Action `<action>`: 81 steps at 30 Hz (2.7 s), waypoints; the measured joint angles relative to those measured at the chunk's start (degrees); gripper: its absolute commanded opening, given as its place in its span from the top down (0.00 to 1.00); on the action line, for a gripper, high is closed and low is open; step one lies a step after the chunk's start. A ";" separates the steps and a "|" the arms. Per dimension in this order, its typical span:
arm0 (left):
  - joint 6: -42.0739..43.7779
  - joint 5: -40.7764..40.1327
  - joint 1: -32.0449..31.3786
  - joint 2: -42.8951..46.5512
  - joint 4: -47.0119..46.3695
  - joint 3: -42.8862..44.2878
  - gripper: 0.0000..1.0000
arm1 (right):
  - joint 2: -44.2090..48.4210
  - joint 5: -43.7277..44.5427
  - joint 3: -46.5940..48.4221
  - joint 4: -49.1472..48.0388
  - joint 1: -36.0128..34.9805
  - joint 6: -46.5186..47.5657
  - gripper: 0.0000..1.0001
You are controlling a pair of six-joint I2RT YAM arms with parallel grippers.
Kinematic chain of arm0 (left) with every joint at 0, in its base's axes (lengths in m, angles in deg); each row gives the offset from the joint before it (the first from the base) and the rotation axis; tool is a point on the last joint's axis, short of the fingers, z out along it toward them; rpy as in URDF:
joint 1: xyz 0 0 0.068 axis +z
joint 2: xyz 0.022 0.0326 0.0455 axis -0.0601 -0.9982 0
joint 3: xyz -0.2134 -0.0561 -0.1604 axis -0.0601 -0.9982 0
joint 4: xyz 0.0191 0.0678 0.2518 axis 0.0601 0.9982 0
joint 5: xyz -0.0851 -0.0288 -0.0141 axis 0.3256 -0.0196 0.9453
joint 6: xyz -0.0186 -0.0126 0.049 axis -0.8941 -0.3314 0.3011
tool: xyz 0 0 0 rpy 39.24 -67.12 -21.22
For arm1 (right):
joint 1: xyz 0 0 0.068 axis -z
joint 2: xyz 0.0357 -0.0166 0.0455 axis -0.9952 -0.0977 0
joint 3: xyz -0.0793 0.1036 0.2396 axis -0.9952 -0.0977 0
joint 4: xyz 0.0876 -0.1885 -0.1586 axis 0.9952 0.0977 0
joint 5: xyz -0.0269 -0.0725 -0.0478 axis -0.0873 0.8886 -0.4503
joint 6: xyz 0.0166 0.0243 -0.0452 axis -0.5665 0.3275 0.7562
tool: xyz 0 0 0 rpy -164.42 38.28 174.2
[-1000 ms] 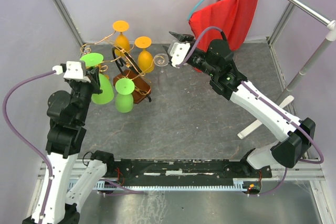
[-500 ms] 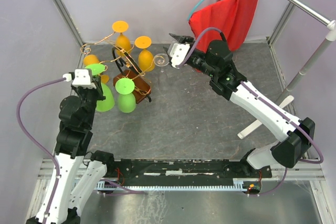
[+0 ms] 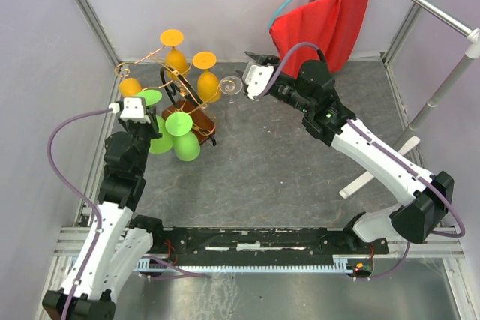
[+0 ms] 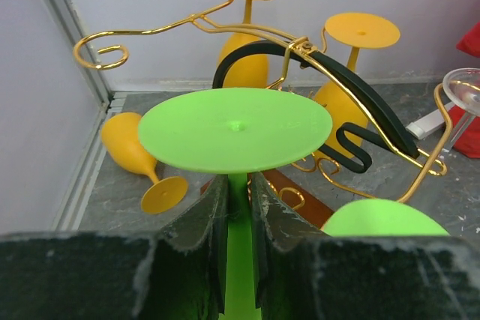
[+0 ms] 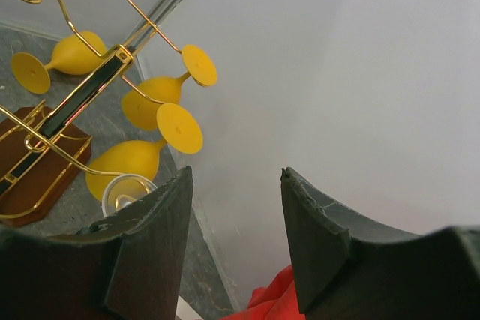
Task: Place the wine glass upside down on the wine glass rack
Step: Turn the wine glass upside down at the wine rack.
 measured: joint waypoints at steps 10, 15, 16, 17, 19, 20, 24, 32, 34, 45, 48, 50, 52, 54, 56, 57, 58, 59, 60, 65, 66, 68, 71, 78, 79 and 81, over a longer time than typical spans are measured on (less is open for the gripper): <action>-3.69 12.85 11.65 -6.60 -9.16 -1.66 0.97 | 0.13 0.76 -1.01 0.09 0.61 0.31 0.42; -6.91 20.74 18.36 -6.62 -14.38 -5.77 0.97 | 0.13 1.09 -1.16 0.11 0.92 0.35 0.42; -7.50 22.25 18.75 -6.75 -15.54 -6.56 0.97 | 0.13 1.11 -1.18 0.11 0.94 0.35 0.42; -7.93 23.89 19.04 -7.04 -16.90 -7.34 0.97 | 0.13 1.16 -1.16 0.11 0.98 0.35 0.42; -8.76 26.84 19.30 -8.02 -19.67 -8.61 0.97 | 0.13 1.27 -1.16 0.15 0.98 0.37 0.42; -9.14 27.93 19.34 -8.52 -20.83 -9.05 0.97 | 0.11 1.29 -1.16 0.15 1.05 0.39 0.42; -9.46 31.87 19.47 -11.13 -25.59 -10.67 0.97 | 0.11 1.33 -1.16 0.33 1.20 0.66 0.42; -9.49 34.40 19.96 -15.02 -36.22 -14.82 0.97 | -0.04 1.49 -1.16 1.36 1.31 0.98 0.42; -9.60 34.40 20.00 -15.96 -39.71 -16.44 0.97 | -0.20 1.49 -1.14 1.51 1.31 0.98 0.42; -10.91 34.42 20.50 -23.06 -54.01 -18.08 0.97 | -1.84 1.46 -0.57 2.12 1.31 1.01 0.42; -11.17 34.45 20.48 -24.96 -56.89 -18.08 0.97 | -1.88 1.46 -0.55 2.14 1.31 1.01 0.42; -11.26 34.42 20.48 -26.23 -58.36 -18.08 0.97 | -1.88 1.46 -0.55 2.14 1.31 1.01 0.42; -11.37 34.40 20.48 -27.76 -59.60 -18.05 0.97 | -1.88 1.46 -0.55 2.14 1.31 0.98 0.42; -11.52 34.36 20.48 -29.33 -60.63 -18.05 0.97 | -1.90 1.46 -0.48 2.14 1.31 0.98 0.42; -11.56 34.34 20.46 -30.60 -62.12 -17.92 0.97 | -1.90 1.46 -0.44 2.14 1.31 0.98 0.42; -11.56 34.32 20.44 -31.12 -62.75 -17.81 0.97 | -1.90 1.46 -0.39 2.14 1.31 1.01 0.42; -11.56 34.23 20.44 -31.76 -63.34 -17.59 0.97 | -1.90 1.46 -0.39 2.14 1.31 0.98 0.42; -11.56 34.10 20.44 -32.39 -63.78 -17.27 0.97 | -1.90 1.46 -0.39 2.12 1.31 0.98 0.42; -11.56 33.94 20.44 -32.89 -64.06 -16.96 0.97 | -1.90 1.46 -0.37 2.12 1.31 0.98 0.42; -11.56 32.83 20.46 -35.10 -64.67 -14.82 0.96 | -1.92 1.49 -0.37 2.14 1.31 1.01 0.42; -11.56 32.63 20.48 -35.50 -64.78 -14.36 0.96 | -1.97 1.49 -0.37 2.12 1.31 0.98 0.42; -11.54 31.87 20.48 -36.06 -65.16 -13.77 0.96 | -2.12 1.51 -0.37 2.12 1.31 0.98 0.42; -11.52 30.18 20.48 -36.76 -65.57 -13.64 0.96 | -2.56 1.62 -0.37 2.12 1.31 1.01 0.42; -10.60 26.36 20.48 -36.81 -65.48 -13.68 0.96 | -2.95 1.92 -0.37 2.14 1.31 0.98 0.42; -10.23 25.77 20.46 -36.68 -65.44 -13.75 0.95 | -2.95 1.92 -0.37 2.14 1.31 0.98 0.42; -9.33 24.37 20.48 -36.06 -65.07 -14.10 0.94 | -2.95 1.92 -0.37 2.14 1.31 0.98 0.42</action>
